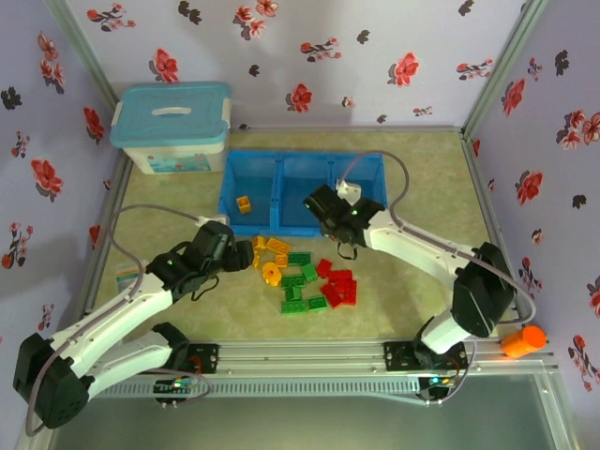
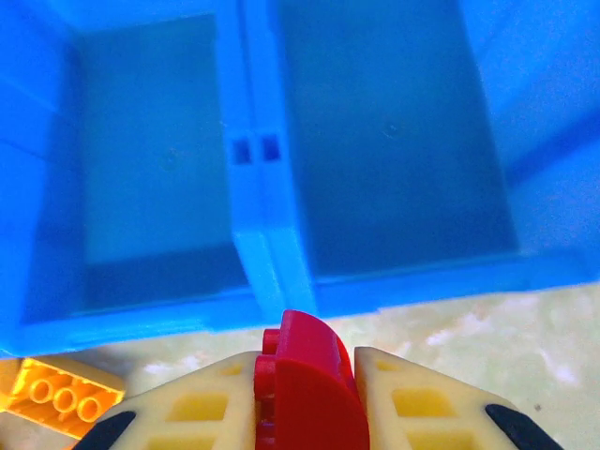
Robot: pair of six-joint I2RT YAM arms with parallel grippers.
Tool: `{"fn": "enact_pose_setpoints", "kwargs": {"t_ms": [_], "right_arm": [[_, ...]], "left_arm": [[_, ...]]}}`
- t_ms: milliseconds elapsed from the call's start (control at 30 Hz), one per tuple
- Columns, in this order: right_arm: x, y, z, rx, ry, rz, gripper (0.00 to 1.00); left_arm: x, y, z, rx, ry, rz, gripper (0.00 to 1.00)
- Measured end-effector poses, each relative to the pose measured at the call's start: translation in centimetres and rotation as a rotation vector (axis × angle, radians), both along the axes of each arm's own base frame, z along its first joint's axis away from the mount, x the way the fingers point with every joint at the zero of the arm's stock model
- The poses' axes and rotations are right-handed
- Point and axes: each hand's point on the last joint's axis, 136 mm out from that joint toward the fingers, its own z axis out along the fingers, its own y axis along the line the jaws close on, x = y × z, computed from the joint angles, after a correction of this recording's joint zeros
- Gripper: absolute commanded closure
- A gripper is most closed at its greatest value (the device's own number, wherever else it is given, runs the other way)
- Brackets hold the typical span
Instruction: Sort the legos into containers by color
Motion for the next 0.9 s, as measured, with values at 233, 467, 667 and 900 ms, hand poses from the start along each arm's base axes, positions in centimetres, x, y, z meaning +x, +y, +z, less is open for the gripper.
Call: {"fn": "enact_pose_setpoints", "kwargs": {"t_ms": [233, 467, 667, 900], "right_arm": [[3.2, 0.3, 0.7, -0.064, 0.013, 0.028, 0.77], [5.8, -4.2, 1.2, -0.090, 0.033, -0.037, 0.76], [7.4, -7.6, 0.2, -0.087, 0.084, -0.083, 0.74], [7.9, -8.3, -4.2, -0.113, 0.207, -0.064, 0.70]], "left_arm": [[-1.4, -0.3, -1.3, 0.000, 0.017, -0.015, 0.20], [-2.1, -0.4, -1.8, -0.008, 0.022, -0.020, 0.20], [-2.4, -0.9, -2.3, 0.001, 0.037, -0.034, 0.21], [-3.3, -2.6, -3.4, 0.022, 0.065, -0.086, 0.22]]}}
